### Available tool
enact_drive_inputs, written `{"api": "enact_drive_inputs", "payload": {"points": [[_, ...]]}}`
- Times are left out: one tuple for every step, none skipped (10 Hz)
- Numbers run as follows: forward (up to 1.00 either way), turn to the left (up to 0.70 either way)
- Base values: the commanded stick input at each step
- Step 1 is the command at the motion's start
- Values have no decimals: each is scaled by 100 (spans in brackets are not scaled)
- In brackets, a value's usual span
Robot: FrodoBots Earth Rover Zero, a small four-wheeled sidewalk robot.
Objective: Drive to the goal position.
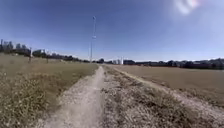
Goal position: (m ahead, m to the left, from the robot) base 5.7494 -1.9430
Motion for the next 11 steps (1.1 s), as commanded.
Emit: {"api": "enact_drive_inputs", "payload": {"points": [[70, 0], [70, 0], [70, 0], [70, 0], [70, -14], [70, -29], [70, -31], [70, -34], [70, -35], [70, -35], [70, -35]]}}
